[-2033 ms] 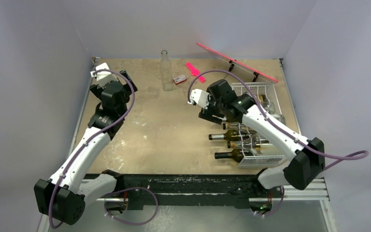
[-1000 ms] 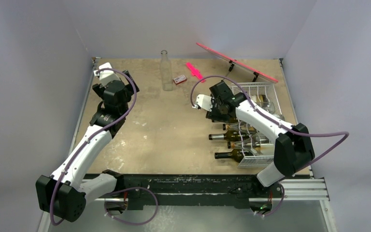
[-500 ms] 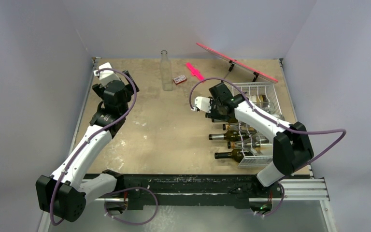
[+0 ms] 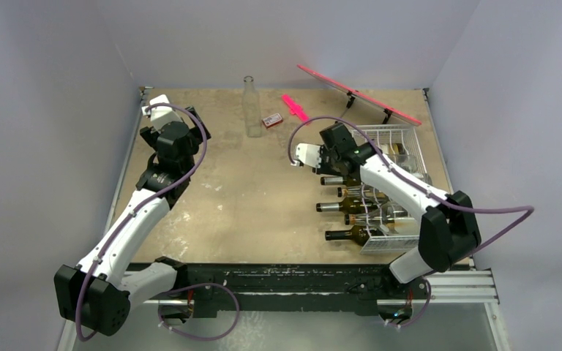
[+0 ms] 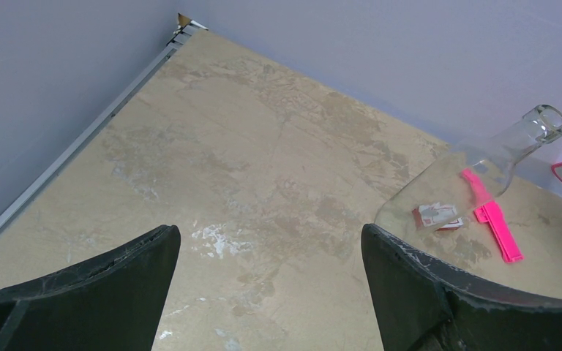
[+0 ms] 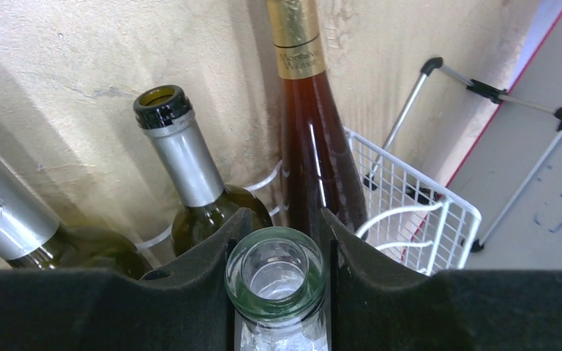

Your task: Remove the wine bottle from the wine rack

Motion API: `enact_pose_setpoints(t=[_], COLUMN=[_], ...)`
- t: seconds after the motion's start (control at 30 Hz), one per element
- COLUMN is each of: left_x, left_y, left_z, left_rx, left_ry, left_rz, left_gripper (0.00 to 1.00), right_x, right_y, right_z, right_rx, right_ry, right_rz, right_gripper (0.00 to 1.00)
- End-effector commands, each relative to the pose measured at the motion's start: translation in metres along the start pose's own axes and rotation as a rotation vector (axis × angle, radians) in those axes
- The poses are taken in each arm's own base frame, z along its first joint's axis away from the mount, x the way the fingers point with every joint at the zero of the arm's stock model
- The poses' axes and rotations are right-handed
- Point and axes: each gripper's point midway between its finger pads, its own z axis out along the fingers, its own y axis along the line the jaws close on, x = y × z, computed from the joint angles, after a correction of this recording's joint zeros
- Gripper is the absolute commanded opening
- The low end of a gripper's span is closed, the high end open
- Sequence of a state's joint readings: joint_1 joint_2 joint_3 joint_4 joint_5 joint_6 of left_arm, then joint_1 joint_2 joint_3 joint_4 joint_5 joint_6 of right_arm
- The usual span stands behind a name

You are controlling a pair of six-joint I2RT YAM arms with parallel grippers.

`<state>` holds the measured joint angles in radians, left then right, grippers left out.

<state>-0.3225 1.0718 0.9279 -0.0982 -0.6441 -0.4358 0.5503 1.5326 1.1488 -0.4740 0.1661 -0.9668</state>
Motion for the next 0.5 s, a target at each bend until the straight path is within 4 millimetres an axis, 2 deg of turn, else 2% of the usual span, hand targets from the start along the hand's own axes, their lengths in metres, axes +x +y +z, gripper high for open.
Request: enact_pose_setpoints(t=[0.0, 0.27, 0.47], left_x=[-0.024, -0.019, -0.017], left_y=[-0.007, -0.007, -0.003], left_z=[-0.003, 0.0, 0.002], left_rx=[0.012, 0.006, -0.014], left_ry=[-0.055, -0.046, -0.05], left_rz=[-0.048, -0.036, -0.02], left_gripper=[0.93, 0.93, 0.93], right_x=[-0.007, -0.016, -0.032], right_y=[-0.021, -0.042, -0.057], right_z=[-0.034, -0.071, -0.093], right_rx=[0.097, 0.213, 0.266], right_ry=[-0.062, -0.16, -0.257], right_rz=[0.057, 0.1, 0.14], right_gripper=[0.2, 0.0, 0.0])
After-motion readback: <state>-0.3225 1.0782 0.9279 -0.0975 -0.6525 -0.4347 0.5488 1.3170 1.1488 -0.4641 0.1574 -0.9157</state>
